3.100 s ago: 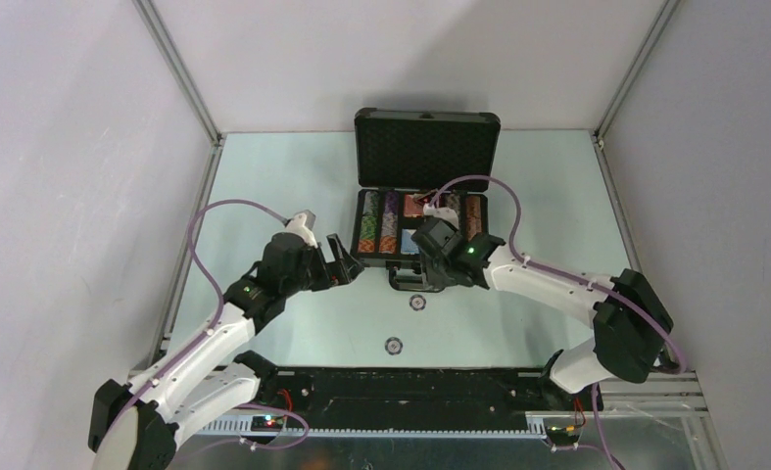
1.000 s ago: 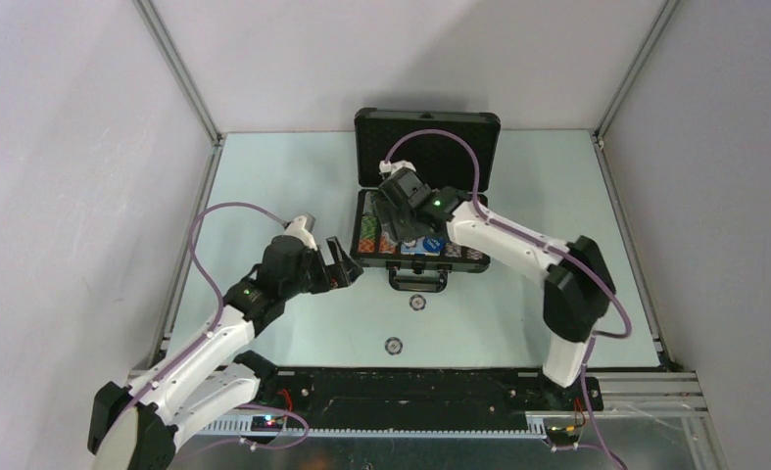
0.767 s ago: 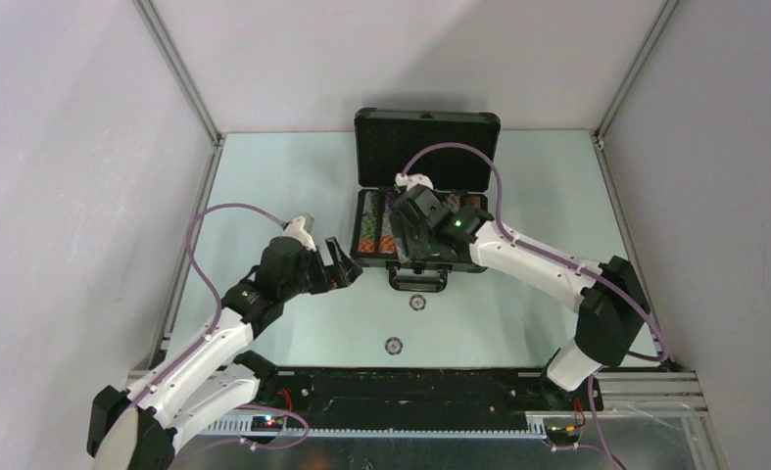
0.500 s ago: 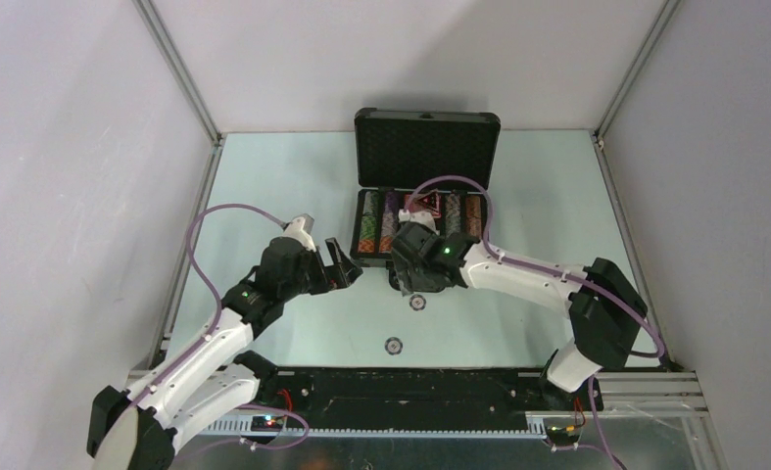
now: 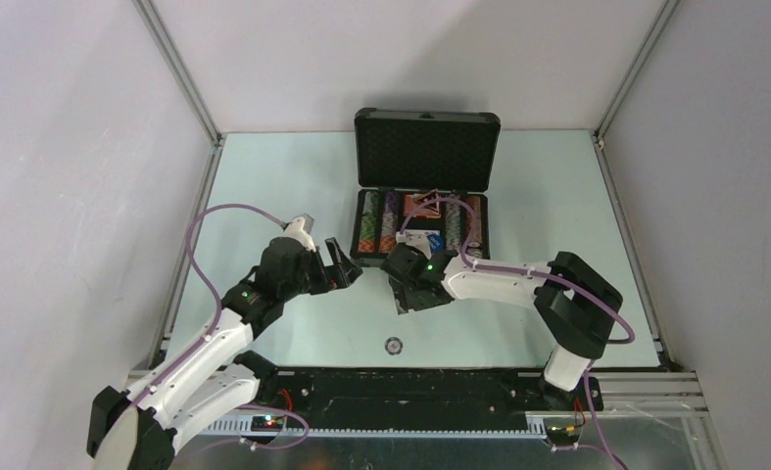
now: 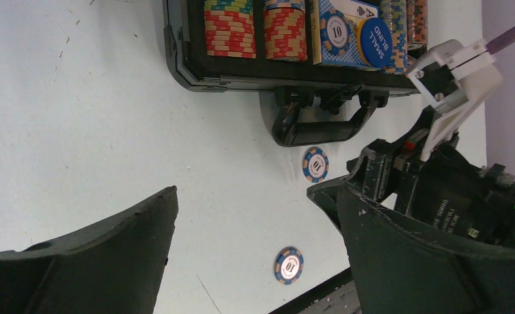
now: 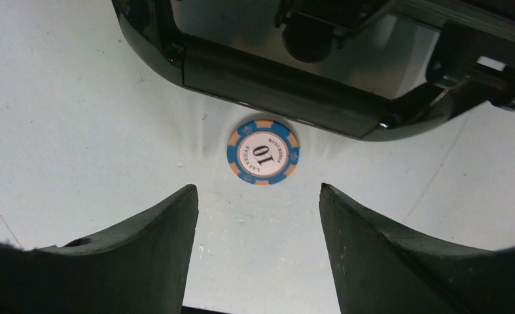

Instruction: Pack up texas hold em set

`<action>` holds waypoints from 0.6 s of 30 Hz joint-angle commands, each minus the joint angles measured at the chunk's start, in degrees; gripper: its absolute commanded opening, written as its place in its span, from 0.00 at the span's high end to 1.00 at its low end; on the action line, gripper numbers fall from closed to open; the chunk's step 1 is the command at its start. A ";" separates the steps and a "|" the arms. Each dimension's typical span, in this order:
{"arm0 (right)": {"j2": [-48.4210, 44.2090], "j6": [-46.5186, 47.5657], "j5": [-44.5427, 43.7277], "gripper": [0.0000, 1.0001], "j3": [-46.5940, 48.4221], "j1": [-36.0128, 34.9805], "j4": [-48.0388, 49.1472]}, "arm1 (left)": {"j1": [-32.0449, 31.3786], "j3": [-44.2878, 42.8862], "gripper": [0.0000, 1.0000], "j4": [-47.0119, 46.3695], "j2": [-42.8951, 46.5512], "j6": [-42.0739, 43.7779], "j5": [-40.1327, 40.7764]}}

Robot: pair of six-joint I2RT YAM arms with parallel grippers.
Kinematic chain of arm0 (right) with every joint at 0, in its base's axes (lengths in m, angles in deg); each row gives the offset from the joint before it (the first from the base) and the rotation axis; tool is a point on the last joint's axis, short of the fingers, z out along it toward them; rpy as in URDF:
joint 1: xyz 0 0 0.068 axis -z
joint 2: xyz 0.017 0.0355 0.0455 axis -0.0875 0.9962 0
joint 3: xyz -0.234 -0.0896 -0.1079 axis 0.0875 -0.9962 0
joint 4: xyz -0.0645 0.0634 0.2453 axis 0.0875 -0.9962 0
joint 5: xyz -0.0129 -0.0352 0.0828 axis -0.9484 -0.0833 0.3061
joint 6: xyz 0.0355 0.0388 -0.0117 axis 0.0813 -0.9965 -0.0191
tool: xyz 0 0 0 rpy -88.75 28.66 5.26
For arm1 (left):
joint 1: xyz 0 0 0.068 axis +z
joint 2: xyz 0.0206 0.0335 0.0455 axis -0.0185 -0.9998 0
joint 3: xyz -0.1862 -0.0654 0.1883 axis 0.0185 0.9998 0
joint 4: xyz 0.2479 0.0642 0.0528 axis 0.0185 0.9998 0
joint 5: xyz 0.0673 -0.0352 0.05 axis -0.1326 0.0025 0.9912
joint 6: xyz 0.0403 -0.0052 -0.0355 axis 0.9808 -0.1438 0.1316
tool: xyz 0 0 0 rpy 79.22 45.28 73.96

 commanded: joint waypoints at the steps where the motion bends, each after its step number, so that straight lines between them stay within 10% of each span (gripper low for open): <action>1: 2.17 -1.25 0.06 0.29 0.12 -0.07 3.49 | -0.46 0.06 0.04 -0.95 0.97 0.36 -0.48; 18: 6.29 0.01 0.69 0.44 0.09 1.57 5.73 | -0.52 0.14 0.05 -0.97 0.58 0.44 -0.59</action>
